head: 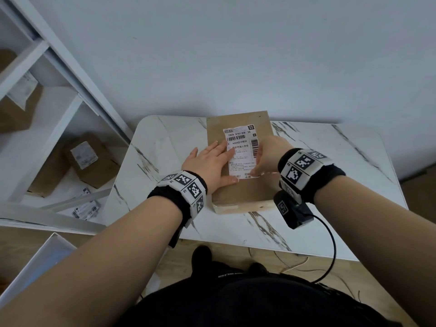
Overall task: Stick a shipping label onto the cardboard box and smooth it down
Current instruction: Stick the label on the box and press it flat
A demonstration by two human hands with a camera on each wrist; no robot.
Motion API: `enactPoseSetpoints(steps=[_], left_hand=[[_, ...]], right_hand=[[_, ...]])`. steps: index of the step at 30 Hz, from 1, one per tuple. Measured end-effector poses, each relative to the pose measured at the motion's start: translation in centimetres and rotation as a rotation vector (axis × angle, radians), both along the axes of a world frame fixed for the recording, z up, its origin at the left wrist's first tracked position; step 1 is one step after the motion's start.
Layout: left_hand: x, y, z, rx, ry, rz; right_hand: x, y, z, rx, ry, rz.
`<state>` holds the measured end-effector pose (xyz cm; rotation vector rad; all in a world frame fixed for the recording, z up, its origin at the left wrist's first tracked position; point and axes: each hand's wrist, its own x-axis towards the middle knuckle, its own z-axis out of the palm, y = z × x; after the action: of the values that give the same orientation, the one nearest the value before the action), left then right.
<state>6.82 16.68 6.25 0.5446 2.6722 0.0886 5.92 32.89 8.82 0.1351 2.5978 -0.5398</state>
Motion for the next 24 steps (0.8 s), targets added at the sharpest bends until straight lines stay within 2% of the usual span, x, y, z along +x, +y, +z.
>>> enactPoseSetpoints(steps=[4, 14, 20, 24], left_hand=[[0.0, 0.0, 0.2, -0.036, 0.020, -0.032], [-0.6, 0.1, 1.1, -0.139, 0.050, -0.141], [-2.2, 0.2, 1.7, -0.089, 0.150, -0.220], [-2.9, 0.1, 1.4, -0.118, 0.085, -0.194]], right_hand=[[-0.4, 0.2, -0.2, -0.052, 0.031, -0.070], [-2.6, 0.2, 0.1, -0.029, 0.102, -0.114], [-2.3, 0.6, 0.4, -0.009, 0.084, -0.083], [-2.6, 0.7, 0.2, -0.004, 0.094, -0.107]])
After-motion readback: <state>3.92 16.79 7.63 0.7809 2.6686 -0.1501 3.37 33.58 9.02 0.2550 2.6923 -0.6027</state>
